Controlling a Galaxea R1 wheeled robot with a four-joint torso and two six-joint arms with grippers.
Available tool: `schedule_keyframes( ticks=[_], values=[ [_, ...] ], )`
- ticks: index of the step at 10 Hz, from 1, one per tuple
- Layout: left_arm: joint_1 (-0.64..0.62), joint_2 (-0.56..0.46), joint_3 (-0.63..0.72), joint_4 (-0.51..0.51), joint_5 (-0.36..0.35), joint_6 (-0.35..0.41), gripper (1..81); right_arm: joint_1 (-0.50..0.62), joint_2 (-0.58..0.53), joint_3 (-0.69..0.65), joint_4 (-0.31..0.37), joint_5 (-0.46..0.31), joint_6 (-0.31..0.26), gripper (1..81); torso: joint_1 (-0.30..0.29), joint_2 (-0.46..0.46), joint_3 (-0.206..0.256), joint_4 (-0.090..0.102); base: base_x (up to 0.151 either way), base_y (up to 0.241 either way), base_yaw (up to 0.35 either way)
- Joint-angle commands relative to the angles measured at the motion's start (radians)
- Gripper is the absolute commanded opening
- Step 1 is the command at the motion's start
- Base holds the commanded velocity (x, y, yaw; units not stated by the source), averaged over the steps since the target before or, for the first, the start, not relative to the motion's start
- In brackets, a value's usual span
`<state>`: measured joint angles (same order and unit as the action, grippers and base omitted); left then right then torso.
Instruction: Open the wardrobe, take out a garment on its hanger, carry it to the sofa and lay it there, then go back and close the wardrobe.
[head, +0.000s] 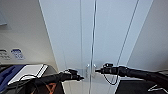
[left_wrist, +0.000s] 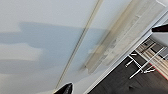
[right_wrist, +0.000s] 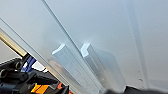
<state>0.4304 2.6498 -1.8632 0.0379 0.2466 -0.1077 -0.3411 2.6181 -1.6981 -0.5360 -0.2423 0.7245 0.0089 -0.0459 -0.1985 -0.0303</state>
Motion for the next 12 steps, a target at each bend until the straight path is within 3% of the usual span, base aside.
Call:
schedule_keyframes(
  ticks=[1, 7, 12],
  values=[
    [-0.175, 0.018, -0.008, 0.0, 0.016, -0.001, 81.1, 0.184, 0.041, -0.031, 0.014, 0.009, 0.006, 81.1, 0.0, 0.0, 0.0, 0.0, 0.0, 0.0, 0.0],
    [-0.189, 0.112, -0.132, 0.0, 0.019, -0.001, 81.1, 0.185, 0.11, -0.103, 0.014, 0.005, 0.012, 81.1, 0.0, 0.0, 0.0, 0.0, 0.0, 0.0, 0.0],
    [-0.206, 0.269, -0.324, 0.042, 0.017, 0.0, 81.1, 0.173, 0.157, -0.126, 0.016, 0.006, 0.012, 81.1, 0.0, 0.001, 0.0, 0.0, 0.0, 0.0, 0.0]
  ],
)
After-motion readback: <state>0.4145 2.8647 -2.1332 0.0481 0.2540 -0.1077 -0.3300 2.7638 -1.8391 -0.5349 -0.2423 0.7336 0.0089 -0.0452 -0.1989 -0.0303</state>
